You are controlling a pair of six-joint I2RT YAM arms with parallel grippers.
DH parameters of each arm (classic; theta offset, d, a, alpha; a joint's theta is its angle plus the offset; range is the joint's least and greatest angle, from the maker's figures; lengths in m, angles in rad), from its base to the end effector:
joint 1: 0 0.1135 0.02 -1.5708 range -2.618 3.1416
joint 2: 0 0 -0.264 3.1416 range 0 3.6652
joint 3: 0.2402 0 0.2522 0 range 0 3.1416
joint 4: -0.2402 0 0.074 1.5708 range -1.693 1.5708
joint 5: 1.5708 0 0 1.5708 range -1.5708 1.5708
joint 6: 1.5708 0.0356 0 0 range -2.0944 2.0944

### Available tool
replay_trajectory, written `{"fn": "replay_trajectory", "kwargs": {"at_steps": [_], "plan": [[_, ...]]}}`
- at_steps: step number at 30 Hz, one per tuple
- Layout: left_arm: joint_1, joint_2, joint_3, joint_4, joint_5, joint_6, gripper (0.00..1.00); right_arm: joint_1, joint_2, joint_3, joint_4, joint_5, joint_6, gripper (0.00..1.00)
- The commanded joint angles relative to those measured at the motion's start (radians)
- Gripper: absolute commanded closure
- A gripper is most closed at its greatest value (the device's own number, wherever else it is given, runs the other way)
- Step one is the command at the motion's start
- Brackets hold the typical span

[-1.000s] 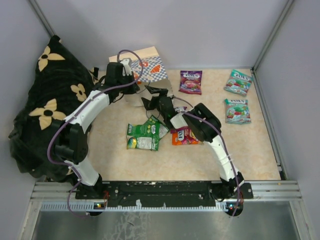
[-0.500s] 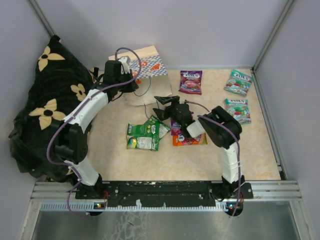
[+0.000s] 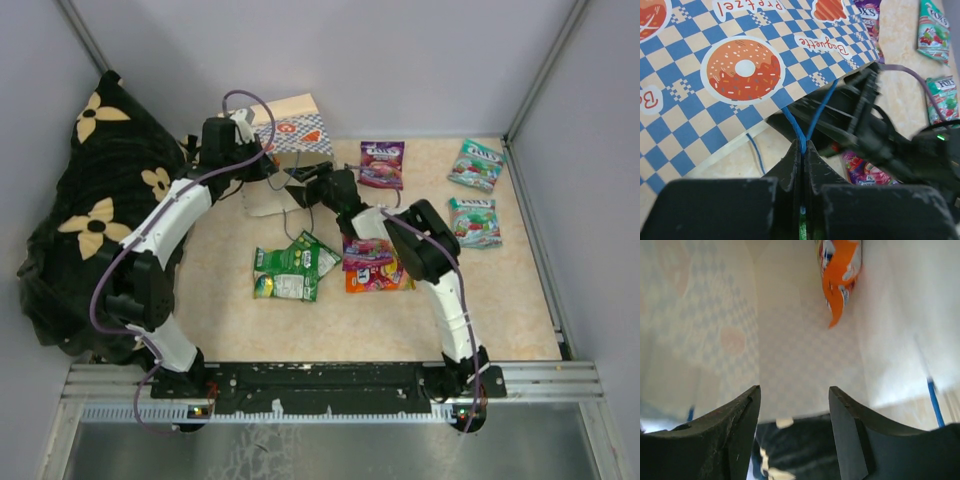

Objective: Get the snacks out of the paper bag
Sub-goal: Take out the snack from the paper bag.

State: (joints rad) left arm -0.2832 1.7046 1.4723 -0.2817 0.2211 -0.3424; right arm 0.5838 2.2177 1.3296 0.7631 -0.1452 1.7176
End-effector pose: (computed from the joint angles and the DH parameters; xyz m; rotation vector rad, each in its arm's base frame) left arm 0.3839 -0.1199 0.3237 0.0748 2.1279 -0.6061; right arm 0.4048 0.2736 0.1583 0.9992 1.8167 1.7281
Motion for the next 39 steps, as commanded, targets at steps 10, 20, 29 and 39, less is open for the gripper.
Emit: {"fn": "replay_trajectory", "kwargs": {"at_steps": [10, 20, 29, 39], "plan": [[0.006, -0.045, -0.026, 0.113, 0.182, -0.122, 1.0, 0.04, 0.456, 0.755, -0.433, 0.101, 0.071, 0.28], [0.006, -0.025, -0.022, 0.111, 0.173, -0.11, 1.0, 0.09, 0.45, 0.753, -0.475, 0.185, 0.036, 0.28], [0.018, -0.036, -0.036, 0.064, 0.106, -0.064, 1.0, 0.125, 0.063, 0.108, -0.179, 0.321, -0.055, 0.27], [0.021, -0.054, -0.045, 0.07, 0.199, -0.094, 1.0, 0.104, 0.193, 0.384, -0.298, 0.078, -0.183, 0.36]]}}
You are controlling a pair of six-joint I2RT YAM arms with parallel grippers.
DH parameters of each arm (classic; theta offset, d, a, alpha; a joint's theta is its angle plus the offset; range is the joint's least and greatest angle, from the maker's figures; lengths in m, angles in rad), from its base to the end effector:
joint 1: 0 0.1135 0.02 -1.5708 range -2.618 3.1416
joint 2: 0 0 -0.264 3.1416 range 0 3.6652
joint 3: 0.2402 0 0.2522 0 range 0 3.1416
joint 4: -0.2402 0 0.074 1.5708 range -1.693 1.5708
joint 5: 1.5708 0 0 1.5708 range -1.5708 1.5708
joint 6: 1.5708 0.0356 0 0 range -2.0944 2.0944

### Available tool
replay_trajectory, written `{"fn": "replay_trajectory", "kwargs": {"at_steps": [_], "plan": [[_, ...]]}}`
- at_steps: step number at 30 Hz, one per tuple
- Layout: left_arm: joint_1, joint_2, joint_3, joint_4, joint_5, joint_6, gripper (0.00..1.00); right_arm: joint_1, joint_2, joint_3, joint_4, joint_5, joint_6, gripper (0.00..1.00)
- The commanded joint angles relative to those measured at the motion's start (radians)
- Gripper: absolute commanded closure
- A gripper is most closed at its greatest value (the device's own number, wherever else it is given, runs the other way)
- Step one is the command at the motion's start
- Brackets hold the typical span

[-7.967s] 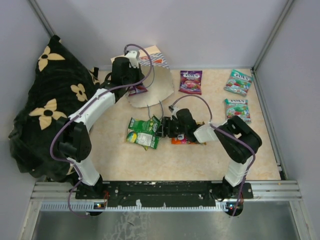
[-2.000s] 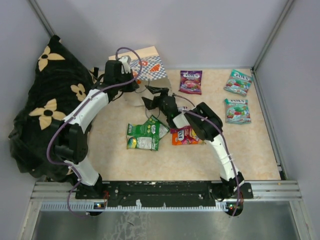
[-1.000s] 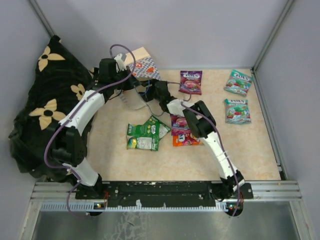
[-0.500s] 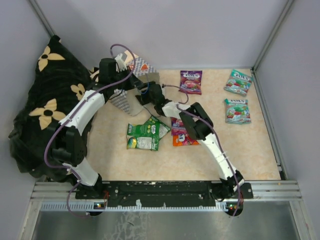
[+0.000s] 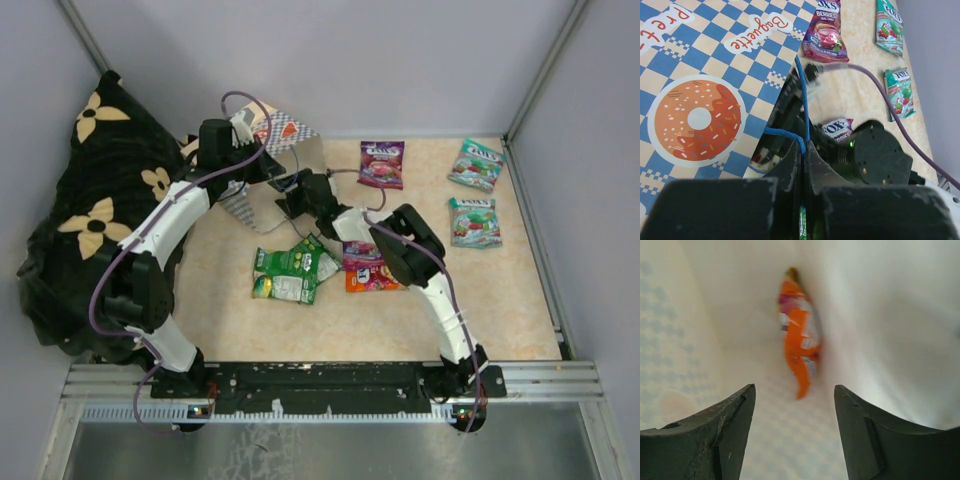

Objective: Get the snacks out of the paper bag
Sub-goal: Take out the snack from the paper bag.

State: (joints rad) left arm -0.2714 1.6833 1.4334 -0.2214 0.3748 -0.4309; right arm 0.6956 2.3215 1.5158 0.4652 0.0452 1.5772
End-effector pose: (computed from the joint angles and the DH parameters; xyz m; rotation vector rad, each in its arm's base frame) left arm 0.3792 -0.1191 0.3247 0.0757 2.1054 -0.8137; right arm 0.3974 0.3296 0.1348 0.9758 1.9856 1.3969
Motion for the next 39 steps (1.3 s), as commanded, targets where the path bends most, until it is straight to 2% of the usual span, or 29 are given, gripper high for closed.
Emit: {"fn": "replay_trajectory", "kwargs": {"at_steps": [1, 8, 14, 25, 31, 39], "plan": [[0.009, -0.035, -0.008, 0.003, 0.051, -0.002, 1.0, -0.008, 0.121, 0.256, -0.029, -0.125, -0.039, 0.36], [0.009, -0.062, -0.027, -0.019, 0.03, 0.006, 1.0, -0.008, 0.336, 0.632, -0.239, -0.134, 0.009, 0.36], [0.009, -0.067, -0.025, -0.017, 0.035, -0.005, 1.0, -0.004, 0.417, 0.703, -0.28, -0.105, 0.037, 0.36], [0.008, -0.051, -0.06, 0.029, 0.132, -0.039, 1.0, 0.009, 0.62, 0.964, -0.313, -0.058, 0.066, 0.36], [0.009, -0.044, -0.055, 0.03, 0.148, -0.034, 1.0, 0.02, 0.632, 1.012, -0.325, -0.067, 0.021, 0.36], [0.009, -0.025, -0.044, 0.023, 0.206, -0.031, 1.0, 0.06, 0.582, 0.968, -0.344, -0.215, -0.09, 0.37]]}}
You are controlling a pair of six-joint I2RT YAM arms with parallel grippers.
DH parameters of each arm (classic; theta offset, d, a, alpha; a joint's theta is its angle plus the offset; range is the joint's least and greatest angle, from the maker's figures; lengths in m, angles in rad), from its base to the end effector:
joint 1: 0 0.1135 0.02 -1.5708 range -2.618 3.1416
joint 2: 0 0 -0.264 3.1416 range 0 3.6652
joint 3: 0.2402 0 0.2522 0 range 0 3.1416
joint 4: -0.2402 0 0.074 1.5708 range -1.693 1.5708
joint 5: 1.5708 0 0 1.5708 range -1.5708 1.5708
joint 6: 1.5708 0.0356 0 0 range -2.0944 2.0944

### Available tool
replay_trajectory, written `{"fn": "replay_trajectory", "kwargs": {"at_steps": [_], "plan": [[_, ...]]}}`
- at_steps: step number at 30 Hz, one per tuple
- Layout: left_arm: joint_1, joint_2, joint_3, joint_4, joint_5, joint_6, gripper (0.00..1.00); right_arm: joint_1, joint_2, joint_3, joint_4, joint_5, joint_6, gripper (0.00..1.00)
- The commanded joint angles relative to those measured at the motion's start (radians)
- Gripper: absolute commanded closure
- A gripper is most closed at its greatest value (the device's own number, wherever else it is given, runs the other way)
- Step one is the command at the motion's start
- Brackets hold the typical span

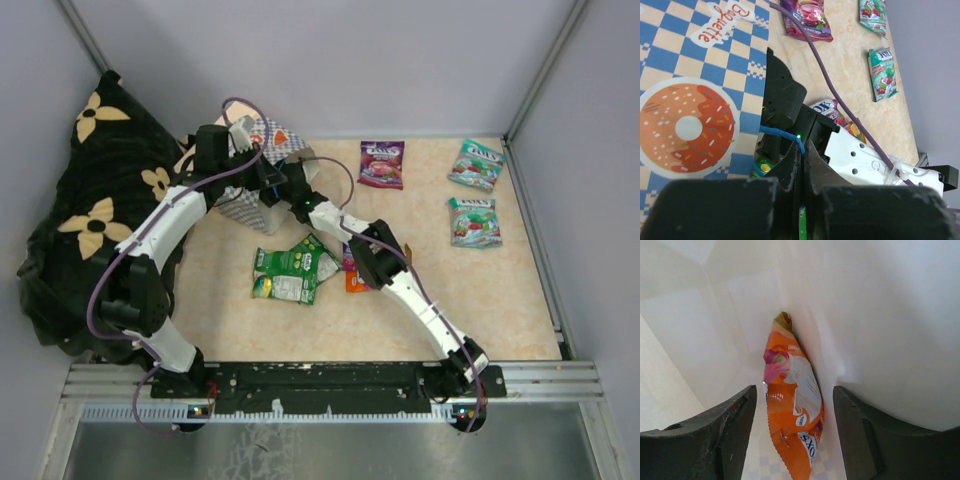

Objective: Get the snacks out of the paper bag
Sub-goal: Take out the snack from the paper bag.

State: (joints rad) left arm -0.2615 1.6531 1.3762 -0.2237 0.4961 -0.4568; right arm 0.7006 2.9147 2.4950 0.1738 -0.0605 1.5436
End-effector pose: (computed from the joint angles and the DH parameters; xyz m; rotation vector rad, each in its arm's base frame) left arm 0.3686 -0.1162 0.3168 0.1101 2.1418 -0.9448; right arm 0.4815 0.4088 0.1012 0.8338 1.9837 1.5401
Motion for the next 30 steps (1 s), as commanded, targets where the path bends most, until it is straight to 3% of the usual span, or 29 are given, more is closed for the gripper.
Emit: {"fn": "replay_trajectory", "kwargs": {"at_steps": [1, 8, 13, 17, 22, 30], "plan": [[-0.001, 0.007, 0.015, 0.026, 0.098, -0.005, 1.0, 0.061, -0.012, -0.012, -0.054, -0.127, -0.07, 0.37], [-0.002, 0.013, 0.0, 0.024, 0.216, -0.015, 1.0, 0.097, -0.037, -0.009, -0.021, -0.238, -0.155, 0.4], [0.0, -0.014, -0.01, -0.005, 0.141, 0.016, 1.0, 0.098, -0.133, -0.115, 0.019, -0.272, -0.222, 0.84], [0.018, -0.019, 0.016, -0.039, 0.084, 0.033, 1.0, 0.084, -0.335, -0.39, 0.06, -0.187, -0.303, 0.99], [0.05, -0.034, 0.022, -0.069, -0.012, 0.052, 1.0, 0.039, -0.589, -0.713, 0.193, -0.139, -0.309, 1.0], [0.111, -0.049, 0.023, -0.059, -0.06, 0.056, 1.0, -0.037, -0.843, -0.972, 0.166, -0.188, -0.42, 1.0]]}}
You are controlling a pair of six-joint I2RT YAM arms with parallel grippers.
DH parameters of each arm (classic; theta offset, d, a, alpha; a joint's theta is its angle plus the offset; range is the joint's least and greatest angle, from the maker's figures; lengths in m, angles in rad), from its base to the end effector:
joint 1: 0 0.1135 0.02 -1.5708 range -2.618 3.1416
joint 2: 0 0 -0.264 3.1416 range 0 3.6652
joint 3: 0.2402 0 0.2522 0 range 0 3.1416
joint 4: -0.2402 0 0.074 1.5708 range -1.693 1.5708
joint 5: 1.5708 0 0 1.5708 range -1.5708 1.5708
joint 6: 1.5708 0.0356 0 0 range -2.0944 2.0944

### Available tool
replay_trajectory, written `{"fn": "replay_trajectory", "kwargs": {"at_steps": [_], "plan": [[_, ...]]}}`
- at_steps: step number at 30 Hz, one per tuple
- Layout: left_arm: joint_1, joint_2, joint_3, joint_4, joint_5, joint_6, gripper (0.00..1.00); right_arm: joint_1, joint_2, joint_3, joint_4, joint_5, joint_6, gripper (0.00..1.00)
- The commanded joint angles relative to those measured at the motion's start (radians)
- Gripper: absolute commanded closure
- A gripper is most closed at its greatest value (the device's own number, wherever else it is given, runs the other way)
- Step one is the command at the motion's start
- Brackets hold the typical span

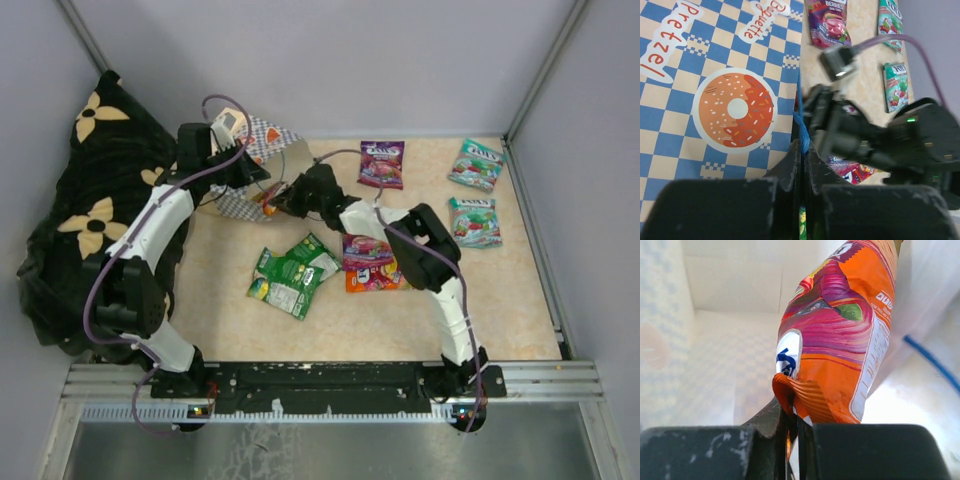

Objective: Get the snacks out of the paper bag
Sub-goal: Take out the snack from the paper bag.

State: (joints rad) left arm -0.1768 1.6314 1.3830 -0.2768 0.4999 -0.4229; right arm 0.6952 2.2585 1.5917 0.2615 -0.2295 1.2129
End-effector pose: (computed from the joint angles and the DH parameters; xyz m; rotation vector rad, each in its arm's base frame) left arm 0.3703 -0.0835 0.3222 0.0495 2.1471 -0.8799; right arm 0.3919 0.3374 0.1703 0.4148 2.2407 1.3732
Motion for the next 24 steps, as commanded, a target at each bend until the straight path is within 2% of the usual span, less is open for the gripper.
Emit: {"fn": "replay_trajectory", "kwargs": {"at_steps": [1, 5, 9, 13, 17, 21, 24], "plan": [[0.032, -0.026, 0.021, -0.007, -0.065, 0.024, 1.0, -0.042, -0.229, -0.098, 0.072, -0.019, -0.109, 1.0], [0.046, -0.014, 0.05, -0.012, -0.075, 0.031, 1.0, -0.096, -0.411, -0.182, -0.032, -0.042, -0.246, 1.0], [0.046, -0.004, 0.094, -0.017, -0.076, 0.043, 1.0, -0.133, -0.615, -0.16, -0.372, 0.004, -0.54, 1.0], [0.046, 0.0, 0.142, -0.023, -0.068, 0.046, 1.0, -0.134, -0.811, -0.149, -0.728, 0.218, -0.826, 1.0], [0.045, -0.029, 0.155, 0.065, -0.005, -0.023, 1.0, -0.134, -0.934, -0.199, -0.941, 0.425, -0.957, 1.0], [0.046, -0.046, 0.205, 0.122, 0.038, -0.074, 1.0, -0.087, -0.961, -0.226, -1.103, 0.568, -1.056, 1.0], [0.048, -0.054, 0.253, 0.118, 0.012, -0.085, 1.0, 0.008, -0.889, -0.223, -1.2, 0.731, -1.09, 0.95]]}}
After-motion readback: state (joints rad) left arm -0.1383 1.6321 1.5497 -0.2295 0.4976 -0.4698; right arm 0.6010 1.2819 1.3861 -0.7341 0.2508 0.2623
